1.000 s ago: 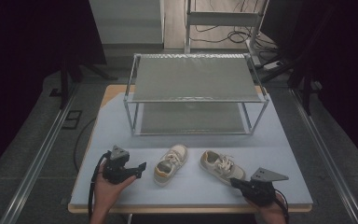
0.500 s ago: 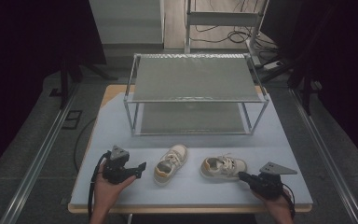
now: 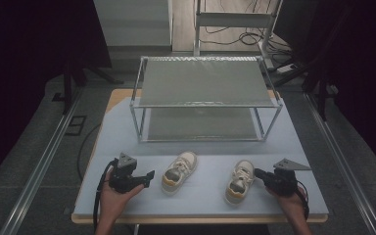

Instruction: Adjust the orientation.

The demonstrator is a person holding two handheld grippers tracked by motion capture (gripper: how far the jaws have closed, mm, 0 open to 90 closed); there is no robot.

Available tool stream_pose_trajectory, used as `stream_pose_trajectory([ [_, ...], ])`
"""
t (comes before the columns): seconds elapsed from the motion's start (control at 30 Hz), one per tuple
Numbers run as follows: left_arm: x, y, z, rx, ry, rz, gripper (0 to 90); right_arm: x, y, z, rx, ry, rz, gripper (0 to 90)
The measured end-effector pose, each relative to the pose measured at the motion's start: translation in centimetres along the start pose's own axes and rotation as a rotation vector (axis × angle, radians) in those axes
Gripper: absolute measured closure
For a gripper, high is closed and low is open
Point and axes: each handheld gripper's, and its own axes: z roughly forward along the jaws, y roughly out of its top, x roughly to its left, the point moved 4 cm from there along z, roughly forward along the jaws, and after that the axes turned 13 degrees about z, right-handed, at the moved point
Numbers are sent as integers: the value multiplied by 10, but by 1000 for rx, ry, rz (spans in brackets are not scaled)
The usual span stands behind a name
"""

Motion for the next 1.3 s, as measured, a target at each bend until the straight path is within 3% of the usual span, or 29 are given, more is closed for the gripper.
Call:
stream_pose_trajectory([
  [0.17,2,0,-2,-11,1,-6,248,-1,0,0,-17,12,15,891],
  [0.3,3,0,-3,-13,5,-11,249,8,2,-18,-57,19,0,892],
  [0.43,3,0,-4,-17,7,-10,249,25,2,-39,-96,55,-35,891],
  [0.47,3,0,-4,-18,6,-10,249,34,0,-48,-109,80,-49,892],
  [0.53,2,0,-4,-17,5,-9,249,40,-1,-51,-116,96,-53,891],
  [0.67,2,0,-3,-14,3,-7,248,68,-4,-58,-122,160,-99,891],
  [0.83,1,0,-2,-10,1,-3,249,100,-9,-55,-97,226,-163,891],
  [0.97,-1,0,-1,-8,-1,0,249,121,-22,-38,-29,267,-205,890],
  [1.07,-1,1,-1,-7,-1,5,248,127,-36,-18,33,266,-222,890],
  [1.2,0,0,-1,-9,0,0,248,121,-42,-7,57,220,-226,892],
  [1.3,1,0,-2,-9,1,-2,249,119,-41,-8,56,234,-222,892],
])
